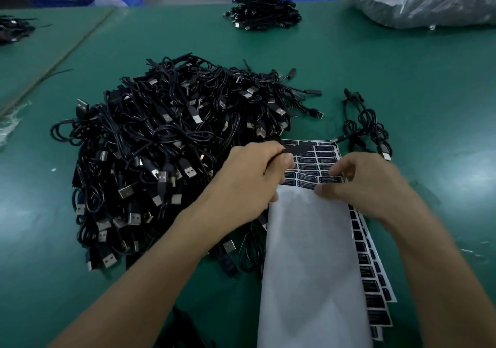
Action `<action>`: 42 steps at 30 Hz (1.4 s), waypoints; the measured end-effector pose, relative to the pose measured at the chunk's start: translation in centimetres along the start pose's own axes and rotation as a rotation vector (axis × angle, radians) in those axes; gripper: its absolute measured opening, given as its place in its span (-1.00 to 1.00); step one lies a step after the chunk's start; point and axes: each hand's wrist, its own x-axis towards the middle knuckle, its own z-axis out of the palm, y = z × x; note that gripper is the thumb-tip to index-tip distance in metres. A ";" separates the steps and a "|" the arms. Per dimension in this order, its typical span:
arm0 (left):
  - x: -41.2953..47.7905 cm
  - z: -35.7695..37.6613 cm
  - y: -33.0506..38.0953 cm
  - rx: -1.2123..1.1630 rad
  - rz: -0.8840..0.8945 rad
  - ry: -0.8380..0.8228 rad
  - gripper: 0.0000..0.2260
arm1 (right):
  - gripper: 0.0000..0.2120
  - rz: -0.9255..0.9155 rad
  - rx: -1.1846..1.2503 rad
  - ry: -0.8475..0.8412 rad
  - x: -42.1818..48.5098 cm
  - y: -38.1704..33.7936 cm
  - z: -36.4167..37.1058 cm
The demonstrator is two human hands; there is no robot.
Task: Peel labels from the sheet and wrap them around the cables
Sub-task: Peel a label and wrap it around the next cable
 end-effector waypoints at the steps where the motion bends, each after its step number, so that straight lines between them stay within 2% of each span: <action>1: 0.0 0.2 -0.1 -0.003 0.004 -0.001 -0.78 | -0.68 0.006 0.014 -0.007 0.0 0.0 0.0; 7: 0.2 0.3 -0.3 -0.059 -0.022 0.017 -0.80 | -0.77 -0.123 0.066 0.056 -0.1 0.3 -0.1; 12: 0.3 0.4 -0.2 -0.193 -0.080 0.068 -0.72 | -0.83 -0.189 0.283 0.097 0.2 0.6 0.1; 16: -0.2 0.8 0.3 0.035 0.001 0.126 -0.68 | -0.88 -0.138 0.548 0.016 0.3 0.0 0.9; 21: -0.2 1.4 0.9 0.255 0.015 0.100 -0.60 | -0.92 -0.095 0.614 -0.044 0.4 0.1 1.2; 24: 0.5 1.7 1.1 0.286 0.011 0.081 -0.60 | -0.92 -0.093 0.676 -0.067 0.3 0.0 1.0; 29: 2.6 1.3 1.9 0.178 0.000 -0.073 -0.70 | -0.86 -0.084 0.726 -0.076 0.2 -0.3 0.8; 32: 3.2 1.3 1.7 0.193 0.003 -0.110 -0.71 | -0.82 -0.096 0.640 -0.020 0.1 -0.2 1.0; 37: 4.0 1.3 1.0 0.207 -0.048 -0.130 -0.71 | -0.69 -0.265 0.249 0.281 -0.1 0.1 1.0; 42: 4.6 1.7 0.6 0.282 -0.057 -0.144 -0.70 | -0.68 -0.303 0.098 0.246 -0.3 0.4 1.1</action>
